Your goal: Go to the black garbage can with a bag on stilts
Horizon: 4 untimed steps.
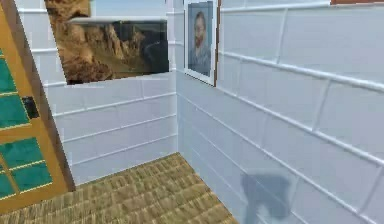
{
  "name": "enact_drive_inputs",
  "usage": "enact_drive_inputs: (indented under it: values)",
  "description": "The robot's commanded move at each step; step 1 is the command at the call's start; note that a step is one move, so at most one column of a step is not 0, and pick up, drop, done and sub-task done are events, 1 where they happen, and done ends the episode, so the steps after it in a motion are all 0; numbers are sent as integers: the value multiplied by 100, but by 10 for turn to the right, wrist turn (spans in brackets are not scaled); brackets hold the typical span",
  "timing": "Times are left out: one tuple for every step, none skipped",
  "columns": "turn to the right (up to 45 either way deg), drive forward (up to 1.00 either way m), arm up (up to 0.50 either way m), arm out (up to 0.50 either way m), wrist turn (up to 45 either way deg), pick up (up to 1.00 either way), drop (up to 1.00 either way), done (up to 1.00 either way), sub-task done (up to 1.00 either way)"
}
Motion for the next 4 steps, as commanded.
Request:
enact_drive_inputs:
  values:
    - [450, 0, 0, 0, 0, 0, 0, 0, 0]
    - [450, 0, 0, 0, 0, 0, 0, 0, 0]
    - [450, 0, 0, 0, 0, 0, 0, 0, 0]
    - [120, 0, 0, 0, 0, 0, 0, 0, 0]
